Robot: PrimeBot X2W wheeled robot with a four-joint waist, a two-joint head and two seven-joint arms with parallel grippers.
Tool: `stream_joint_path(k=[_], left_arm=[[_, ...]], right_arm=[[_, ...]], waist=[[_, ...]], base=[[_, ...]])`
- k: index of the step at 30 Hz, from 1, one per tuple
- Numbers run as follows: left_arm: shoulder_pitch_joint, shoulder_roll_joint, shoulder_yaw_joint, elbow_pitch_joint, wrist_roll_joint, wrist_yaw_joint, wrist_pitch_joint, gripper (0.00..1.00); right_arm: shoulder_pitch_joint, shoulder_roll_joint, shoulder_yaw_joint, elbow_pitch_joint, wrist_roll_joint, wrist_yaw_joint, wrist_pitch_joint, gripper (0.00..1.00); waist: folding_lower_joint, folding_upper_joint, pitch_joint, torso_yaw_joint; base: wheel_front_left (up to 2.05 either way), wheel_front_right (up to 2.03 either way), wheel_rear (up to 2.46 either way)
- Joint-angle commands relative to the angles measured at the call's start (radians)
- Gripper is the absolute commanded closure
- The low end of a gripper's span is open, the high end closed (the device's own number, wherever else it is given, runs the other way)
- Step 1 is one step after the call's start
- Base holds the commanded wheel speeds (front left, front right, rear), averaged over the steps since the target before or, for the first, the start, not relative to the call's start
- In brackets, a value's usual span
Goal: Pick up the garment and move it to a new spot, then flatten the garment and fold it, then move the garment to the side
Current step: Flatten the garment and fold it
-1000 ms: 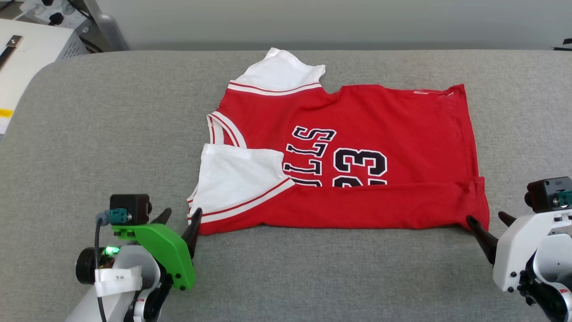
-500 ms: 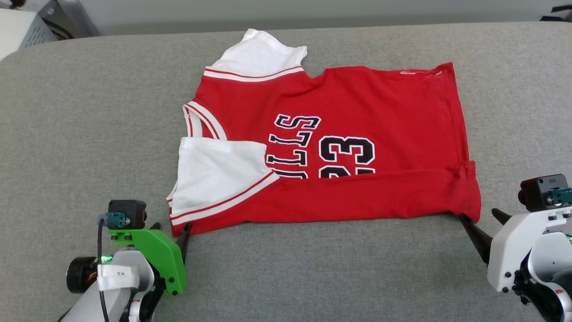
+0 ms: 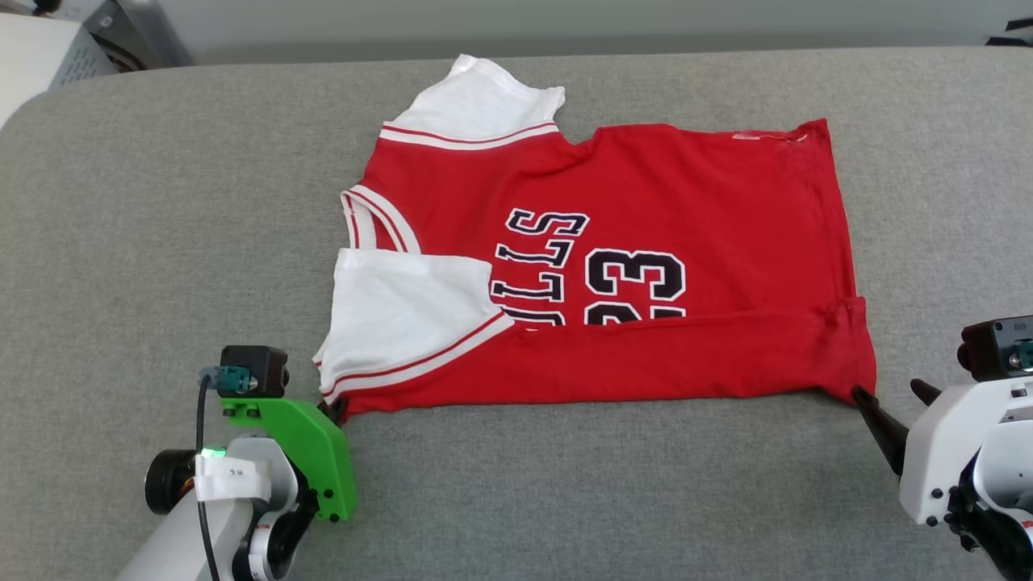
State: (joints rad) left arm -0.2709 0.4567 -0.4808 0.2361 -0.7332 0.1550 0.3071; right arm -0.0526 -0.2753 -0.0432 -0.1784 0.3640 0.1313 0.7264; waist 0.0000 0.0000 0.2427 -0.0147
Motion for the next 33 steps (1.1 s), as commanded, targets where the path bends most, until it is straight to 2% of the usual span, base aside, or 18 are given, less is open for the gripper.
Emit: stream_joint_path(k=[1,10,14,20,27,29,30,33], left_arm=[[0.023,-0.005,-0.009,-0.004,-0.006,-0.004,-0.004,1.0],[0.048,0.023,0.011,-0.187,-0.008,0.022,-0.011,1.0],[0.058,0.043,0.007,-0.262,0.002,0.039,0.009,1.0],[0.064,0.057,0.002,-0.315,0.011,0.054,0.026,1.0],[0.068,0.064,0.0,-0.328,0.016,0.062,0.026,1.0],[0.068,0.065,-0.001,-0.327,0.016,0.062,0.026,1.0],[0.068,0.065,-0.001,-0.326,0.016,0.062,0.027,1.0],[0.067,0.066,-0.002,-0.321,0.014,0.06,0.028,1.0]], right_arm=[[-0.004,0.0,-0.007,0.008,0.003,-0.001,0.004,0.0],[-0.034,0.003,-0.041,0.07,-0.045,-0.001,0.01,0.0],[-0.064,0.026,-0.052,0.113,-0.069,-0.001,0.005,0.0],[-0.1,0.07,-0.087,0.181,-0.135,-0.001,0.012,0.0],[-0.108,0.109,-0.099,0.251,-0.136,-0.001,0.022,0.0],[-0.109,0.113,-0.102,0.268,-0.133,-0.001,0.024,0.78],[-0.109,0.113,-0.103,0.274,-0.132,-0.001,0.023,1.0],[-0.112,0.109,-0.109,0.285,-0.133,-0.001,0.015,1.0]], waist=[[0.0,0.0,-0.019,0.02],[0.0,0.0,-0.016,0.063],[0.0,0.0,0.0,0.077],[0.0,0.0,0.019,0.088],[0.0,0.0,0.034,0.093],[0.0,0.0,0.037,0.093],[0.0,0.0,0.038,0.093],[0.0,0.0,0.037,0.091]], base=[[0.0,0.0,0.0],[0.0,0.0,0.0],[0.0,0.0,0.0],[0.0,0.0,0.0],[0.0,0.0,0.0],[0.0,0.0,0.0],[0.0,0.0,0.0],[0.0,0.0,0.0]])
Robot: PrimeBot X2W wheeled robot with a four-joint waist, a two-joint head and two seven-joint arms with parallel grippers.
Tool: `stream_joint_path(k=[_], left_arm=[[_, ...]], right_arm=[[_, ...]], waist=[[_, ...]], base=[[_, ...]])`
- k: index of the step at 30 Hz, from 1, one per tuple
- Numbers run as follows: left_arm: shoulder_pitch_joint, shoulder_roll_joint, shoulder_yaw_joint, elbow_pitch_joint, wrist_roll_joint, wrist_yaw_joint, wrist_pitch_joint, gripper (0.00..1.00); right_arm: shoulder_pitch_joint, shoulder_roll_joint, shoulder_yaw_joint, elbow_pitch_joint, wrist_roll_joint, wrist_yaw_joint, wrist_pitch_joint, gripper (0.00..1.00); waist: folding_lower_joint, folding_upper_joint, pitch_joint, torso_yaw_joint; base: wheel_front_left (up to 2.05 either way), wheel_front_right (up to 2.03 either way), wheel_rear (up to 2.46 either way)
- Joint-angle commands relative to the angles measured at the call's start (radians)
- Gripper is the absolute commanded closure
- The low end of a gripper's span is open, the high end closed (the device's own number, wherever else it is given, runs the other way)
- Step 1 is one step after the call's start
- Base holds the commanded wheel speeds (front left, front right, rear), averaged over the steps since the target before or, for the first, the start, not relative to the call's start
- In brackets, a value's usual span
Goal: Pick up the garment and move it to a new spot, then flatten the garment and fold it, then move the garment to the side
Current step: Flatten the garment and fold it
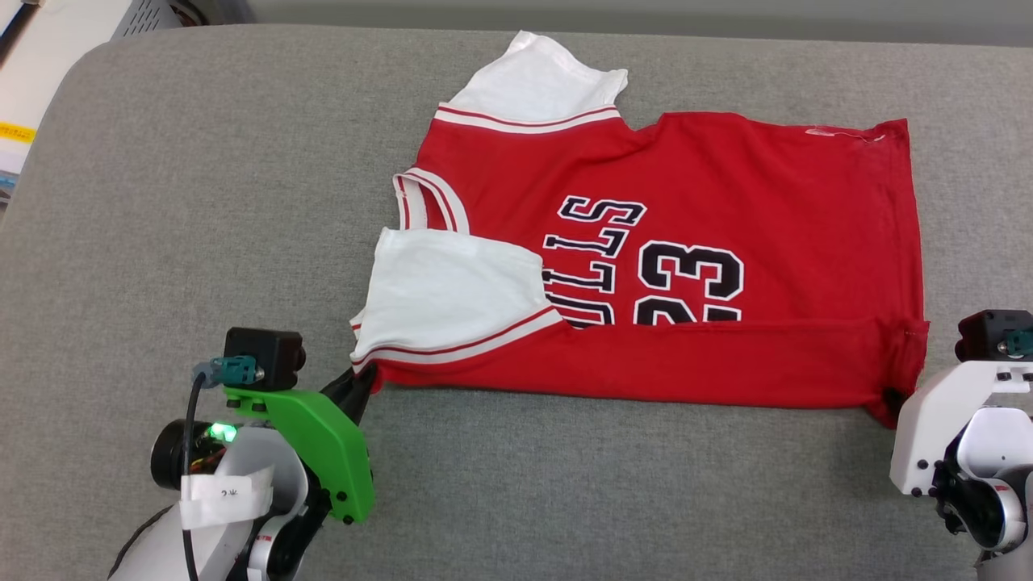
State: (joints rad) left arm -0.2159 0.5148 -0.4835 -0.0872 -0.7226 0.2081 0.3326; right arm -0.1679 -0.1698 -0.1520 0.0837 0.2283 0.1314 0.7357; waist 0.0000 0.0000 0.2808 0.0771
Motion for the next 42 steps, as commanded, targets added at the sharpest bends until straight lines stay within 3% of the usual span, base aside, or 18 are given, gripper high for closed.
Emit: stream_joint_path(k=[1,12,28,40,42], left_arm=[[0.012,0.009,0.0,0.006,0.002,0.007,0.003,1.0],[0.074,0.009,-0.012,0.075,-0.024,0.0,0.0,1.0],[0.248,0.065,-0.044,0.016,-0.078,0.014,0.065,1.0],[0.213,0.034,-0.076,0.086,-0.078,-0.007,0.073,1.0],[0.201,0.034,-0.083,0.101,-0.066,-0.01,0.072,0.75]], right_arm=[[0.0,0.004,-0.004,0.026,0.004,-0.001,-0.001,1.0],[0.038,-0.027,-0.031,-0.011,0.068,-0.001,0.013,1.0],[0.297,-0.089,-0.096,-0.273,0.202,-0.001,0.252,1.0],[0.277,-0.054,-0.079,-0.173,0.201,-0.001,0.207,1.0],[0.268,-0.061,-0.067,-0.155,0.2,-0.001,0.195,0.7]], waist=[[0.0,0.0,-0.004,-0.002],[0.0,0.0,-0.115,-0.003],[0.0,0.0,-0.215,0.006],[0.0,0.0,-0.166,-0.021],[0.0,0.0,-0.162,-0.021]], base=[[0.0,0.0,0.0],[0.0,0.0,0.0],[0.0,0.0,0.0],[0.0,0.0,0.0],[0.0,0.0,0.0]])
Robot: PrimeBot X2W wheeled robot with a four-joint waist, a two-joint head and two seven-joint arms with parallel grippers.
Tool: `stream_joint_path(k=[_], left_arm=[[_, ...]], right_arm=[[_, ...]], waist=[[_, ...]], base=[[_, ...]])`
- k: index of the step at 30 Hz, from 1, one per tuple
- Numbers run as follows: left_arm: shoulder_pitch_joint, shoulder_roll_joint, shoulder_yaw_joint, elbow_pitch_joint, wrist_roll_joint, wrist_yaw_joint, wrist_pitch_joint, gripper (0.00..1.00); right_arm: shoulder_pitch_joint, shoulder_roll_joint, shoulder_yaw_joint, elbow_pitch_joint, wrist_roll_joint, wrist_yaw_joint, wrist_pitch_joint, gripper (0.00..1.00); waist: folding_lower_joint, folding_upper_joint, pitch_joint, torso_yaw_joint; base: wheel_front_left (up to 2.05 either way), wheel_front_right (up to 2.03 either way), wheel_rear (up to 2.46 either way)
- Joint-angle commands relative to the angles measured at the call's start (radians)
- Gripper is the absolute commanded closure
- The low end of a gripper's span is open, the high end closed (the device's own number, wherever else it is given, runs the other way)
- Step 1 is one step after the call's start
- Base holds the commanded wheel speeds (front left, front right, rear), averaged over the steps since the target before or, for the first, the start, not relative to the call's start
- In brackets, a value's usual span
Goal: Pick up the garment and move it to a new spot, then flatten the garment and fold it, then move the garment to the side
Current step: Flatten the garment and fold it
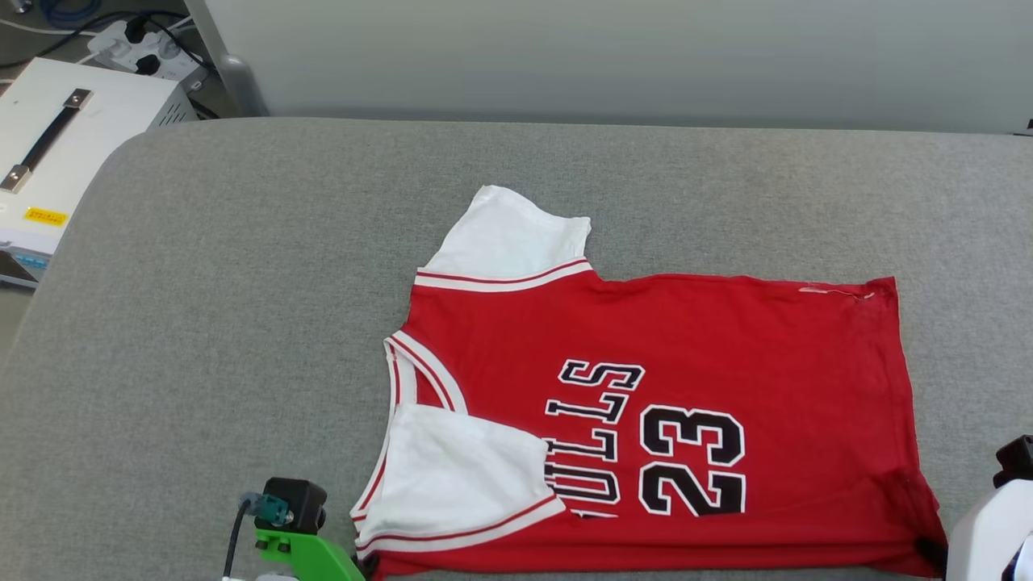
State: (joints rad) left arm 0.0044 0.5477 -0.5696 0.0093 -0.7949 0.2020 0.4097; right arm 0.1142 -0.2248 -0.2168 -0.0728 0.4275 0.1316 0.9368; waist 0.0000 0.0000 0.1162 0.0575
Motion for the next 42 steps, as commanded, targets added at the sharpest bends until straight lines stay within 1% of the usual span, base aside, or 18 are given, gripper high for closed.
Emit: stream_joint_path(k=[1,2,9,14,15,16,17,20,22,27,30,33,38,40,42], left_arm=[[-0.028,0.005,0.0,0.012,0.021,-0.004,-0.012,0.31],[-0.034,0.004,0.0,0.018,0.027,-0.004,-0.021,0.0],[-0.053,-0.003,0.012,0.014,0.045,-0.006,-0.075,0.0],[-0.085,-0.014,0.05,-0.027,0.079,0.003,-0.183,0.0],[-0.093,-0.022,0.06,-0.036,0.083,0.004,-0.213,0.0],[-0.102,-0.046,0.086,-0.049,0.077,0.005,-0.271,0.0],[-0.106,-0.053,0.097,-0.051,0.081,0.008,-0.301,0.0],[-0.113,-0.061,0.116,-0.055,0.115,0.008,-0.397,0.0],[-0.112,-0.063,0.116,-0.058,0.135,-0.008,-0.455,0.0],[-0.106,-0.084,0.123,-0.048,0.171,-0.028,-0.594,0.0],[-0.111,-0.097,0.124,-0.041,0.192,-0.045,-0.638,0.0],[-0.113,-0.111,0.129,-0.026,0.202,-0.063,-0.656,0.0],[-0.148,-0.097,0.139,-0.005,0.228,-0.084,-0.664,0.0],[-0.179,-0.086,0.133,0.0,0.228,-0.108,-0.651,0.0],[-0.227,-0.067,0.122,0.008,0.228,-0.138,-0.612,0.0]], right_arm=[[-0.02,-0.011,0.004,0.005,0.002,-0.001,-0.02,0.47],[-0.025,-0.015,0.008,0.007,0.003,-0.001,-0.037,0.0],[-0.038,-0.055,0.031,0.001,0.035,-0.001,-0.107,0.0],[-0.057,-0.08,0.044,-0.058,0.06,-0.001,-0.193,0.0],[-0.06,-0.089,0.053,-0.074,0.061,-0.001,-0.219,0.0],[-0.065,-0.126,0.085,-0.105,0.045,-0.001,-0.285,0.0],[-0.067,-0.142,0.098,-0.113,0.035,-0.001,-0.325,0.0],[-0.072,-0.151,0.118,-0.117,0.035,-0.001,-0.429,0.0],[-0.074,-0.151,0.127,-0.119,0.027,-0.001,-0.505,0.0],[-0.08,-0.111,0.139,-0.119,0.001,-0.001,-0.711,0.0],[-0.081,-0.09,0.148,-0.113,-0.014,-0.001,-0.801,0.0],[-0.088,-0.066,0.157,-0.102,-0.036,-0.001,-0.874,0.0],[-0.11,-0.039,0.179,-0.099,-0.065,-0.001,-0.953,0.0],[-0.116,-0.029,0.19,-0.101,-0.069,-0.001,-0.977,0.0],[-0.12,-0.028,0.203,-0.105,-0.073,-0.001,-0.994,0.0]], waist=[[0.0,0.0,0.004,-0.002],[0.0,0.0,0.003,-0.002],[0.0,0.0,-0.023,0.001],[0.0,0.0,-0.049,0.001],[0.0,0.0,-0.054,0.001],[0.0,0.0,-0.063,-0.001],[0.0,0.0,-0.067,-0.003],[0.0,0.0,-0.074,-0.009],[0.0,0.0,-0.074,-0.013],[0.0,0.0,-0.064,-0.02],[0.0,0.0,-0.052,-0.027],[0.0,0.0,-0.037,-0.04],[0.0,0.0,-0.002,-0.071],[0.0,0.0,0.014,-0.084],[0.0,0.0,0.032,-0.094]], base=[[0.0,0.0,0.0],[0.0,0.0,0.0],[0.0,0.0,0.0],[0.0,0.0,0.0],[0.0,0.0,0.0],[0.0,0.0,0.0],[0.0,0.0,0.0],[0.0,0.0,0.0],[0.0,0.0,0.0],[0.0,0.0,0.0],[0.0,0.0,0.0],[0.0,0.0,0.0],[0.0,0.0,0.0],[0.0,0.0,0.0],[0.0,0.0,0.0]])
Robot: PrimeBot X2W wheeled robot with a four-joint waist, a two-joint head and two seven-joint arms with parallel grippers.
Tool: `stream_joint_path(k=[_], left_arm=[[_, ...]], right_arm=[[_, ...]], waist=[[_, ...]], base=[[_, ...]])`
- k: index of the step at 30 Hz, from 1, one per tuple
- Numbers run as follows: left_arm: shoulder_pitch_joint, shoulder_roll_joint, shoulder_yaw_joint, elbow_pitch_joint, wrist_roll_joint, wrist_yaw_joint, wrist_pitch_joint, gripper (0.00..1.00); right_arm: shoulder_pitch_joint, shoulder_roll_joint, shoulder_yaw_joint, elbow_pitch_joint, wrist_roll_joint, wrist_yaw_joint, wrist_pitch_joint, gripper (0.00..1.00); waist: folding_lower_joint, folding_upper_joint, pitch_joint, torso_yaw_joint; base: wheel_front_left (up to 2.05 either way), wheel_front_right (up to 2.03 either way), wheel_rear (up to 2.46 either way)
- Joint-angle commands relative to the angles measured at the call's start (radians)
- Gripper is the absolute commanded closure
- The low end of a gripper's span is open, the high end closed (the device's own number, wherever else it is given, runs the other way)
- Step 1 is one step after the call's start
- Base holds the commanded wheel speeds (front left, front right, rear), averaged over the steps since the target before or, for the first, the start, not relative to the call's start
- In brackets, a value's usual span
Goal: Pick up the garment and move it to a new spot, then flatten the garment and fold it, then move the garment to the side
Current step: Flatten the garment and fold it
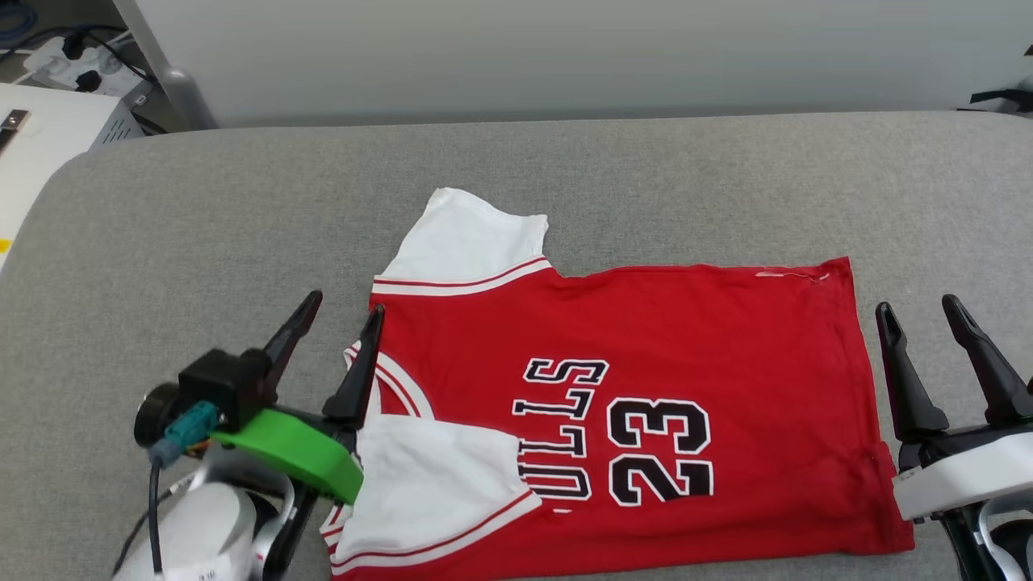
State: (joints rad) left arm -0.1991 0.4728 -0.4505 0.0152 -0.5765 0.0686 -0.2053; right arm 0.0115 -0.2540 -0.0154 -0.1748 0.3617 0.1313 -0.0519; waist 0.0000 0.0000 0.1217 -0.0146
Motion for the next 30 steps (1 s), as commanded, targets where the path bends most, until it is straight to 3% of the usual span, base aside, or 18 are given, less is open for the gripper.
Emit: stream_joint_path(k=[1,14,22,30], left_arm=[[-0.056,0.021,-0.002,0.011,0.012,-0.017,0.036,0.0],[-0.536,0.095,-0.051,0.222,-0.076,-0.155,0.558,0.0],[-0.766,0.094,-0.092,0.373,-0.141,-0.18,0.847,0.0],[-0.857,0.085,-0.117,0.523,-0.156,-0.185,0.937,0.0]], right_arm=[[-0.019,0.003,0.005,-0.001,-0.007,-0.001,-0.01,0.0],[-0.078,0.023,0.03,0.026,-0.006,-0.001,-0.059,0.0],[-0.114,0.033,0.047,0.062,-0.007,-0.001,-0.097,0.0],[-0.143,0.045,0.067,0.097,-0.001,-0.001,-0.124,0.0]], waist=[[0.0,0.0,0.036,-0.028],[0.0,0.0,0.183,-0.125],[0.0,0.0,0.278,-0.181],[0.0,0.0,0.335,-0.226]], base=[[0.0,0.0,0.0],[0.0,0.0,0.0],[0.0,0.0,0.0],[0.0,0.0,0.0]])
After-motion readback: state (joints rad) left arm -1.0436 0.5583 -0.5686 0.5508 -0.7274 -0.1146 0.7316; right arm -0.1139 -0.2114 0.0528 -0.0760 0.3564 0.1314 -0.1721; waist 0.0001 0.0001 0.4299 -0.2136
